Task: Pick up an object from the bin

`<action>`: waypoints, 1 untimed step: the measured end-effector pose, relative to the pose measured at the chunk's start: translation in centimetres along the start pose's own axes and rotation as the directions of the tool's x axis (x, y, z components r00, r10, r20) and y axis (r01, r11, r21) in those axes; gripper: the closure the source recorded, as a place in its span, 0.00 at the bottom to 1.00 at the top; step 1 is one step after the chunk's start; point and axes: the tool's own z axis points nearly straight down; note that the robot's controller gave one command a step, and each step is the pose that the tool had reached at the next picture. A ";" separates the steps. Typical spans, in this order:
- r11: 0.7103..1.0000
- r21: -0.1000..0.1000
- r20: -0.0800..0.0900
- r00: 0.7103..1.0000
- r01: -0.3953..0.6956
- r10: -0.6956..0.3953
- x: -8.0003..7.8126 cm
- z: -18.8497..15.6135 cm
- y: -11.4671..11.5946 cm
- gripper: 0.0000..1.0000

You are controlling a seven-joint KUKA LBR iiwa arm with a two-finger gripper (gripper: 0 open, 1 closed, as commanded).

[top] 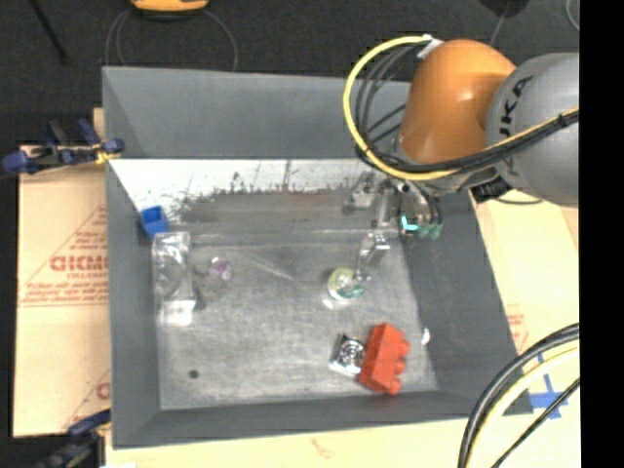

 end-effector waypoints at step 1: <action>1.000 0.002 0.007 1.000 0.001 -0.001 4.3 12.0 -3.2 0.00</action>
Offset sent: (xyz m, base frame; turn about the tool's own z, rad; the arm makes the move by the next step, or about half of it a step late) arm -0.0447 -0.0301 -0.1208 -0.0048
